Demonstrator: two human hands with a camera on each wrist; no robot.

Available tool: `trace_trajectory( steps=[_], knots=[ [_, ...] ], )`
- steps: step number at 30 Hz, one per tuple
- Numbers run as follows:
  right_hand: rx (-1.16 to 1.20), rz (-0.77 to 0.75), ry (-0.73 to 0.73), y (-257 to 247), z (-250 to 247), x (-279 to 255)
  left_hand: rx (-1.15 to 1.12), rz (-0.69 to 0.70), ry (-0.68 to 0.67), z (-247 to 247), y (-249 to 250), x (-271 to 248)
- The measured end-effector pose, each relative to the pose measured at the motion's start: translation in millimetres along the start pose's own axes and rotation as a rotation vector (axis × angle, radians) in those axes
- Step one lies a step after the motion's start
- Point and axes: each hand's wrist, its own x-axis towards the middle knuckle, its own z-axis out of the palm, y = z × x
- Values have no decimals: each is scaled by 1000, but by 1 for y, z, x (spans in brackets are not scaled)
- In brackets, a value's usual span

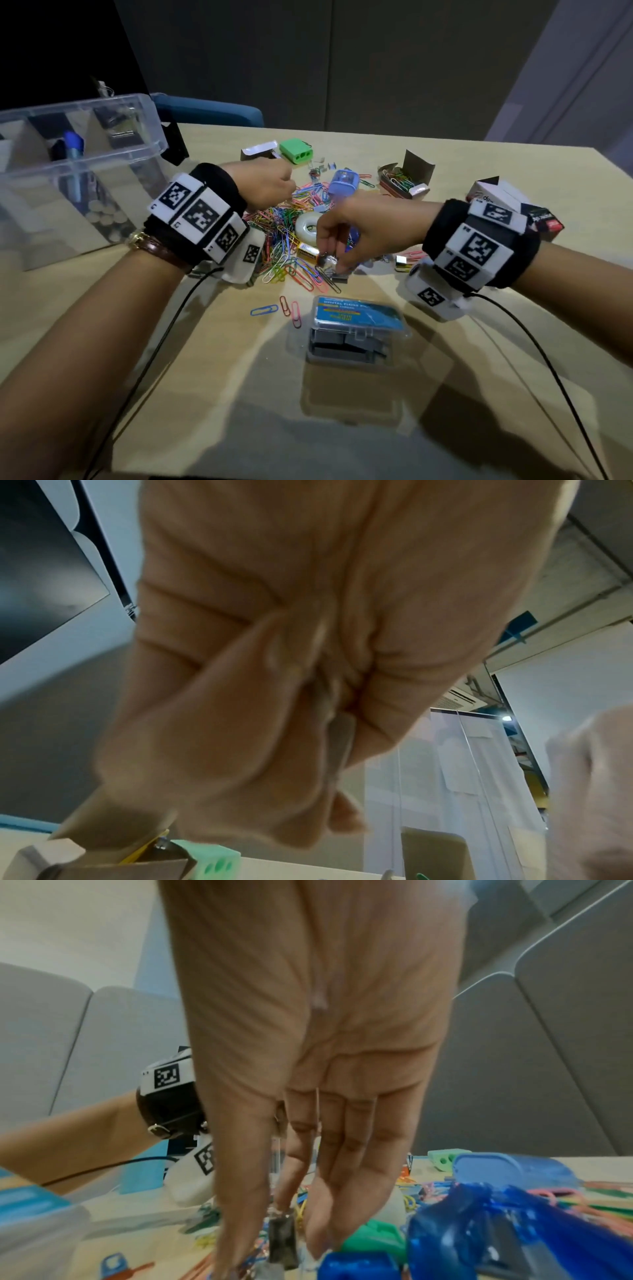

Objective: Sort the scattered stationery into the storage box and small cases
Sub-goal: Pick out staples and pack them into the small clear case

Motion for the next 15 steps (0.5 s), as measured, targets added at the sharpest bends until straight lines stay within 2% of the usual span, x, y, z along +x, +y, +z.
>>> trace_trajectory(
  steps=[6, 10, 15],
  knots=[
    [5, -15, -41, -5, 11, 8, -128, -1, 7, 3, 0, 5],
    [2, 34, -75, -3, 13, 8, -323, 15, 36, 7, -6, 7],
    [3, 79, -64, 2, 13, 4, -463, 43, 103, 8, -9, 4]
  ],
)
